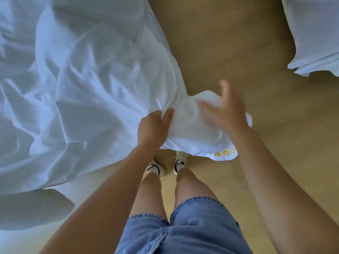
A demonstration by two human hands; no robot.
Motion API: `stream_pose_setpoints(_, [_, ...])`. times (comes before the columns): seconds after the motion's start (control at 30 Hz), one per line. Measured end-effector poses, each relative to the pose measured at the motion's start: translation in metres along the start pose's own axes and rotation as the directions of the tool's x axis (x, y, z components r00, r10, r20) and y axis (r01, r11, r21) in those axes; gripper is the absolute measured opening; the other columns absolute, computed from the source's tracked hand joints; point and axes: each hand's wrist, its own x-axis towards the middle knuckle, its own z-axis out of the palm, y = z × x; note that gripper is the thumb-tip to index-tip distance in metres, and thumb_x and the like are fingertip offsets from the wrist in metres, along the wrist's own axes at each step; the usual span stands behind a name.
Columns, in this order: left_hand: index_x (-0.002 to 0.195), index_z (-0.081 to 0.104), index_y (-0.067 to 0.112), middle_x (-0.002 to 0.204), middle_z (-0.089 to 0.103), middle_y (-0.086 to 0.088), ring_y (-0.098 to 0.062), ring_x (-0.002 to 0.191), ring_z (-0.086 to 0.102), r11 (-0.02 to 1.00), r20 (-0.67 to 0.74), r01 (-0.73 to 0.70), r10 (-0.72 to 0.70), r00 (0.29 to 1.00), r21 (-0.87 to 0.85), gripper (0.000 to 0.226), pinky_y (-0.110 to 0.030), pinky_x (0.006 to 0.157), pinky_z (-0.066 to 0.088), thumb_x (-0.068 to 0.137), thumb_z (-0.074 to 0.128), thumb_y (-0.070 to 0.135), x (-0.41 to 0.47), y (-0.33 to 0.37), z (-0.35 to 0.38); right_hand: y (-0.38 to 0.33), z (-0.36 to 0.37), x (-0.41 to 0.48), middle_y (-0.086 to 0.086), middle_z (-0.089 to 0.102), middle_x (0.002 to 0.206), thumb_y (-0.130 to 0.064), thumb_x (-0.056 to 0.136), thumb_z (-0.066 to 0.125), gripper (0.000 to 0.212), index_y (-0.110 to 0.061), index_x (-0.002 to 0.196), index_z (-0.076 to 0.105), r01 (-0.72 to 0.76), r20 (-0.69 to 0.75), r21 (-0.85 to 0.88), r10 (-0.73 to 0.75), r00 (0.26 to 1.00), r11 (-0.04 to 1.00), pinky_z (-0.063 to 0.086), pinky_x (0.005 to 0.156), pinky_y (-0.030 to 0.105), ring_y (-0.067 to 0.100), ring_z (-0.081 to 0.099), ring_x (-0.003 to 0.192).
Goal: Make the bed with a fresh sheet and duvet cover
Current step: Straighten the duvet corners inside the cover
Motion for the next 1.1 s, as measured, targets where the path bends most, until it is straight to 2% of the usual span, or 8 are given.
stream_pose_setpoints(0.1, [0.055,0.024,0.012,0.053,0.029,0.000,-0.019,0.051,0.030,0.999,0.004,0.022,-0.022,1.000,0.038,0.055,-0.032,0.048,0.022,0.097,0.043,0.043,0.005,0.002,-0.004,-0.012,0.025,0.000,-0.003,0.061,0.116,-0.057,0.085,0.057,0.050,-0.024,0.123,0.055,-0.142,0.527,0.099,0.069,0.847,0.985,0.037,0.079,0.028,0.019,0.056,0.105])
stream_pose_setpoints(0.33, [0.058,0.008,0.028,0.048,0.007,0.010,-0.020,0.047,0.014,0.807,-0.271,-0.525,0.587,0.763,0.271,0.049,-0.024,0.044,0.012,0.093,0.042,0.033,-0.005,0.020,-0.046,0.004,0.033,-0.007,-0.004,0.061,0.103,-0.061,0.079,0.059,0.056,-0.018,0.115,0.053,-0.085,0.096,0.260,0.061,0.993,0.962,0.044,0.086,0.038,0.020,0.056,0.097])
stream_pose_setpoints(0.43, [0.056,0.010,0.029,0.048,0.007,0.011,-0.016,0.048,0.015,0.854,-0.298,-0.479,0.519,0.801,0.201,0.052,-0.027,0.044,0.014,0.092,0.048,0.029,-0.014,0.007,-0.056,0.003,0.033,-0.009,-0.004,0.061,0.109,-0.065,0.077,0.058,0.063,-0.021,0.121,0.051,-0.023,0.117,0.225,-0.004,0.993,0.974,0.044,0.090,0.041,0.021,0.056,0.103])
stream_pose_setpoints(0.53, [0.049,0.025,0.019,0.046,0.024,0.004,-0.016,0.049,0.030,0.949,-0.128,-0.091,0.134,0.983,0.301,0.050,-0.025,0.046,0.021,0.089,0.054,0.029,-0.005,-0.015,-0.055,-0.003,0.028,-0.012,-0.016,0.058,0.106,-0.054,0.077,0.067,0.055,-0.028,0.122,0.047,-0.118,0.332,0.397,-0.023,0.943,0.910,0.044,0.083,0.029,0.010,0.056,0.099])
stream_pose_setpoints(0.63, [0.081,0.058,0.016,0.082,0.061,0.000,-0.027,0.087,0.057,0.901,0.009,0.063,-0.074,0.997,0.430,0.018,-0.027,0.067,0.034,0.086,0.059,0.033,0.012,-0.016,-0.047,-0.006,0.039,-0.009,-0.007,0.058,0.096,-0.050,0.075,0.071,0.053,-0.018,0.110,0.047,0.009,0.403,0.216,-0.097,0.910,0.976,0.042,0.073,0.029,0.014,0.055,0.090])
stream_pose_setpoints(0.77, [0.103,0.053,0.009,0.092,0.054,-0.002,-0.023,0.089,0.050,0.963,0.096,0.070,-0.098,0.991,0.260,0.041,-0.029,0.074,0.034,0.090,0.051,0.048,0.028,0.011,-0.019,-0.014,0.058,-0.006,-0.003,0.039,0.068,-0.039,0.083,0.067,0.044,-0.020,0.073,0.029,0.043,0.364,0.119,-0.084,0.928,0.992,0.028,0.054,0.028,0.019,0.044,0.068])
stream_pose_setpoints(0.9, [0.065,0.036,0.012,0.067,0.043,-0.003,-0.028,0.074,0.049,0.939,0.114,-0.095,0.060,0.992,0.332,0.042,-0.029,0.064,0.029,0.097,0.045,0.038,0.033,0.024,-0.011,-0.016,0.061,-0.003,-0.005,0.039,0.072,-0.035,0.086,0.063,0.035,-0.013,0.088,0.035,0.110,0.275,0.072,-0.126,0.953,0.991,0.031,0.062,0.031,0.021,0.046,0.075])
stream_pose_setpoints(1.1, [0.054,0.020,0.022,0.052,0.018,0.004,-0.010,0.051,0.017,0.938,-0.194,-0.325,0.299,0.934,-0.117,0.044,-0.026,0.045,0.016,0.082,0.054,0.026,0.004,0.046,-0.051,0.021,0.075,-0.003,0.009,0.055,0.111,-0.032,0.088,0.062,0.046,-0.007,0.123,0.047,-0.061,0.432,0.022,0.046,0.901,0.998,0.039,0.079,0.031,0.027,0.054,0.103])
